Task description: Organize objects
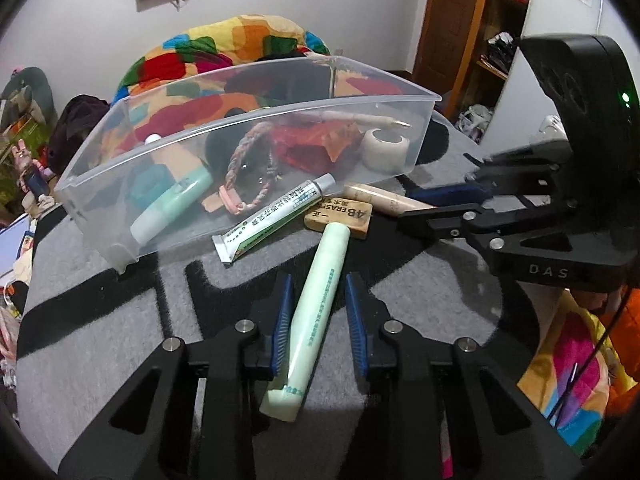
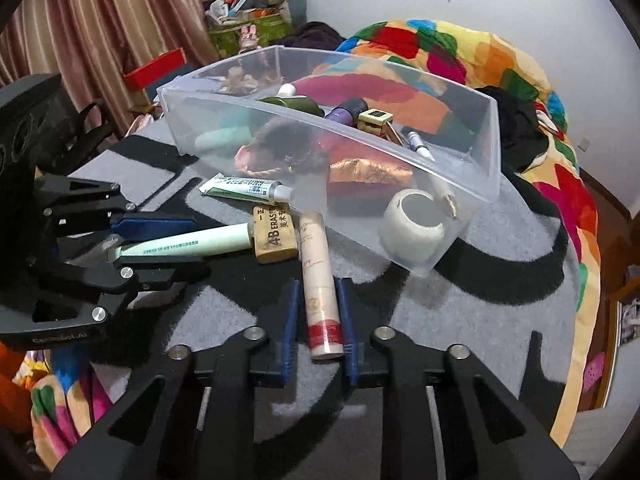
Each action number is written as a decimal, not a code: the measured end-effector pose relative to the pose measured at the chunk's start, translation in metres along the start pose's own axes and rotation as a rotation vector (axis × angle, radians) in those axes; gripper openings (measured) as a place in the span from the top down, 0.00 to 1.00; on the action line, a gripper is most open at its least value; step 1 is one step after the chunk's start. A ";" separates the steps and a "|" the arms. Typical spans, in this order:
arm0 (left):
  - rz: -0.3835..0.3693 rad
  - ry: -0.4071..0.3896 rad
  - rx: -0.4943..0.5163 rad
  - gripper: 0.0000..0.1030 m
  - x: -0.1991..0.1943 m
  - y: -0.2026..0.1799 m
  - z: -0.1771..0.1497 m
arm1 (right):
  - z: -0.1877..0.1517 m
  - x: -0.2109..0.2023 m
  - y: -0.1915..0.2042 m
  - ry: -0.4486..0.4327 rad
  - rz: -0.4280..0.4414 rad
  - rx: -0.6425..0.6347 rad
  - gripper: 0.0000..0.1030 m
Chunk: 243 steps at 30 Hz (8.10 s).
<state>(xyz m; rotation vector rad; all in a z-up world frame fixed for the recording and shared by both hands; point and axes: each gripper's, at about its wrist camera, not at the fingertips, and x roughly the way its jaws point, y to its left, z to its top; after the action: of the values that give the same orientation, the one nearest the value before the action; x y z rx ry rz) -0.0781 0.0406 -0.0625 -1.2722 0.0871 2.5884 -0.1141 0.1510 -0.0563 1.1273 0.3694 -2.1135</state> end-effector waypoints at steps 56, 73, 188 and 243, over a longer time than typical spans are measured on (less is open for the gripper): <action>0.079 -0.163 -0.208 0.85 -0.023 0.080 0.087 | 0.088 0.005 -0.024 -0.124 -0.042 0.142 0.86; 0.106 -0.204 -0.162 0.49 -0.052 0.059 0.062 | 0.059 -0.039 -0.007 -0.184 -0.015 0.095 0.67; -0.014 -0.061 -0.035 0.84 -0.012 0.003 0.020 | -0.015 -0.014 -0.028 -0.043 -0.056 0.153 0.90; 0.195 -0.334 -0.194 0.27 -0.073 0.054 0.043 | 0.056 -0.063 0.008 -0.313 -0.074 0.136 0.41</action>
<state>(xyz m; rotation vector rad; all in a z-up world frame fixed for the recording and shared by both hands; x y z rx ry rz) -0.0828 -0.0195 0.0184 -0.9072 -0.1111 3.0023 -0.1191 0.1434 0.0283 0.8465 0.1235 -2.3639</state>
